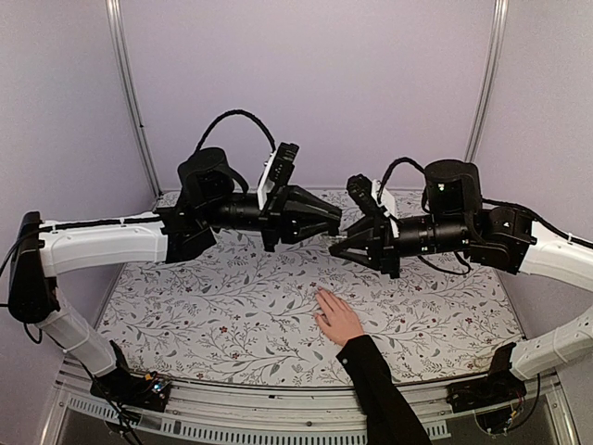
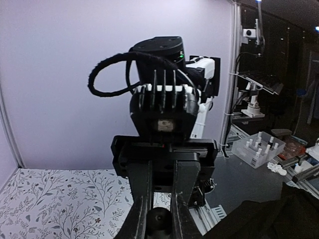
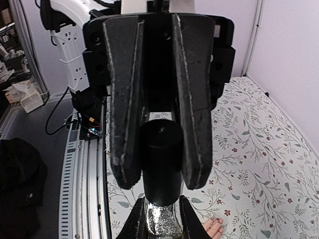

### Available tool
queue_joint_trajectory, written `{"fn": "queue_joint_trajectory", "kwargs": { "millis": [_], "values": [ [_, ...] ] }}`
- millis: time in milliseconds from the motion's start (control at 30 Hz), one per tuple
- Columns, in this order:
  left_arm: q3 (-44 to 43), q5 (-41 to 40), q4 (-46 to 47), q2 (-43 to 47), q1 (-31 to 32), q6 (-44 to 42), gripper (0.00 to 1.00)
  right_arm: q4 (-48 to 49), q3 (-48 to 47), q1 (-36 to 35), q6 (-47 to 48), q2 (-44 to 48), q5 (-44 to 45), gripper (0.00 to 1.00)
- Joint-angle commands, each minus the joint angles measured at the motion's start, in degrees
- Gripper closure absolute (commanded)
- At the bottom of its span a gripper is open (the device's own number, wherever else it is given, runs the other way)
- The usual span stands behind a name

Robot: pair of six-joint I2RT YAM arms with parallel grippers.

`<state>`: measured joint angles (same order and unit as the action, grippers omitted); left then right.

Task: Paint the nails
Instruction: Screw the nail polish bottle.

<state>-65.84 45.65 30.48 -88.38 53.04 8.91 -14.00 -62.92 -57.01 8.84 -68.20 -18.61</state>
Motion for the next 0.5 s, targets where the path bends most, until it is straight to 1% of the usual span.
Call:
{"fn": "queue_joint_trajectory", "kwargs": {
  "millis": [0, 167, 233, 300, 333, 467],
  "values": [
    [-0.28, 11.24, -9.24, -1.87, 1.19, -2.63, 1.0, 8.79, -1.25, -0.93, 4.3, 2.47, -17.49, 1.0],
    [-0.9, 14.74, -11.25, -1.48, 1.37, -4.48, 1.0, 8.81, -1.16, -0.66, 5.95, 3.22, -22.49, 1.0],
    [-0.95, 15.5, -11.43, -1.47, 1.51, -4.69, 1.0, 8.73, -1.12, -0.57, 6.17, 3.08, -22.29, 1.0],
    [-0.83, 14.15, -11.47, -1.06, 1.41, -4.78, 1.0, 8.59, -1.01, -0.48, 6.19, 2.78, -21.57, 1.0],
    [-0.71, 13.19, -11.6, -0.56, 1.33, -4.94, 0.98, 8.48, -0.9, -0.47, 6.19, 2.41, -21.13, 1.0],
    [-0.07, 8.22, -13.28, 2.42, 0.87, -6.18, 0.8, 8.37, 0.15, -0.47, 6.19, 1.69, -18.28, 1.0]
  ]
}}
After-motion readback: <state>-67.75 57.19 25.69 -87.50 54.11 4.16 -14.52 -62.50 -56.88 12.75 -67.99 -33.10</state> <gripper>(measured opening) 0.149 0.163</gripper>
